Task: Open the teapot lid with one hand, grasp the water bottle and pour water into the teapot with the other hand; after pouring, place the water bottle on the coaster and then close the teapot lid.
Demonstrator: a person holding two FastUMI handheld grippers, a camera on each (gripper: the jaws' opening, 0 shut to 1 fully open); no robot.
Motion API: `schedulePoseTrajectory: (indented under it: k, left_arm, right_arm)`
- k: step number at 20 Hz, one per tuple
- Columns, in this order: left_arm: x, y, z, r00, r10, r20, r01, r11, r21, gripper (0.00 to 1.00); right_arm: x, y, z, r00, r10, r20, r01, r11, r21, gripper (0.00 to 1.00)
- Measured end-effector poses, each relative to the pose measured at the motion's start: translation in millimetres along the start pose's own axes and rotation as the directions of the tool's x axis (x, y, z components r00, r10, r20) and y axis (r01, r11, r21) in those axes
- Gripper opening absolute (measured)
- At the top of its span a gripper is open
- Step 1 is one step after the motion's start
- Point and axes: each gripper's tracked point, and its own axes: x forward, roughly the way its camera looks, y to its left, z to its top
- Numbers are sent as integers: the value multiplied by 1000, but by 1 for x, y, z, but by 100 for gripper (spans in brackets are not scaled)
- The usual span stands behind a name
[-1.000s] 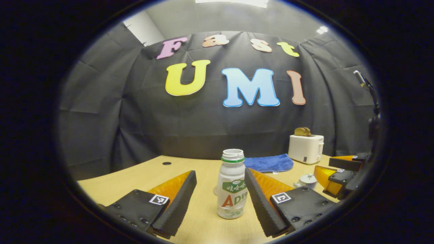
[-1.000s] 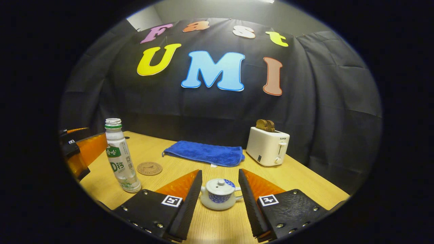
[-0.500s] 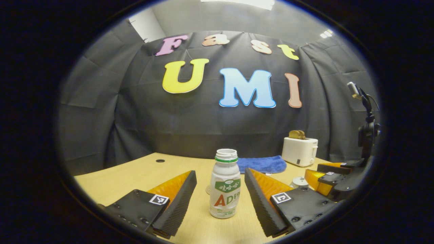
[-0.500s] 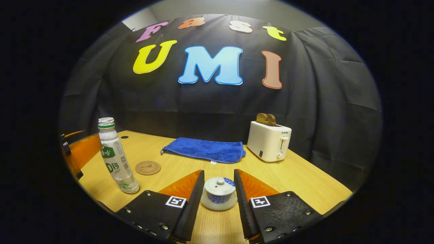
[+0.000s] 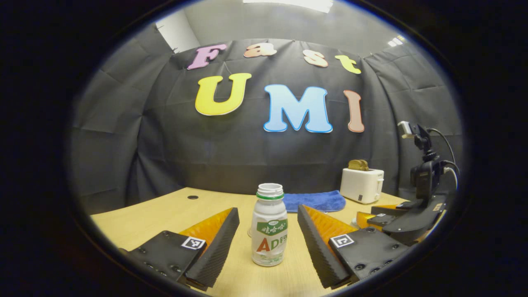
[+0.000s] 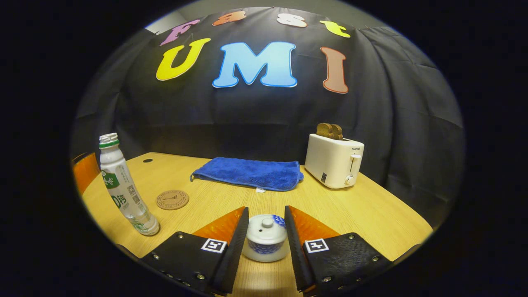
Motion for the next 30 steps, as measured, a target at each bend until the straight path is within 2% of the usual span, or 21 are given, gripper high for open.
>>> schedulePoseTrajectory:
  k: [1, 3, 4, 5, 6, 8, 12, 28, 30]
  left_arm:
    - [-1, 0, -1, 1000, 1, 0, -1, 1000, -2, 94]
    - [1, 0, -2, 1000, -1, -1, 1, 1000, -6, 94]
    - [1, 1, -1, 1000, -2, -1, 2, 1000, -8, 100]
    - [0, -1, -2, 1000, -2, 0, 2, 1000, -8, 100]
    - [1, -2, -1, 1000, -3, 1, 3, 1000, -9, 94]
    - [1, -4, -1, 1000, -8, -3, 8, 1000, -11, 94]
    - [1, -5, -5, 1000, -12, -7, 12, 1000, -12, 94]
    - [2, -10, -7, 1000, -23, -12, 23, 1000, -19, 94]
    - [3, -7, -6, 1000, -18, -8, 18, 1000, -19, 94]
  right_arm:
    - [2, 1, -1, 1000, 6, -5, -6, 1000, 3, 54]
    - [6, 2, -4, 1000, 16, -18, -16, 1000, 10, 54]
    - [7, 3, -3, 1000, 19, -17, -19, 1000, 14, 54]
    - [8, 3, -2, 1000, 21, -18, -21, 1000, 12, 54]
    - [10, 4, 0, 999, 33, -15, -33, 999, 9, 54]
    - [10, 2, -2, 1000, 23, -13, -23, 1000, 19, 27]
    - [11, 3, -1, 1000, 23, -16, -23, 1000, -4, 29]
    - [14, 0, -2, 998, 67, -17, -66, 996, 54, 29]
    - [15, 1, -2, 997, 79, -13, -78, 994, 77, 32]
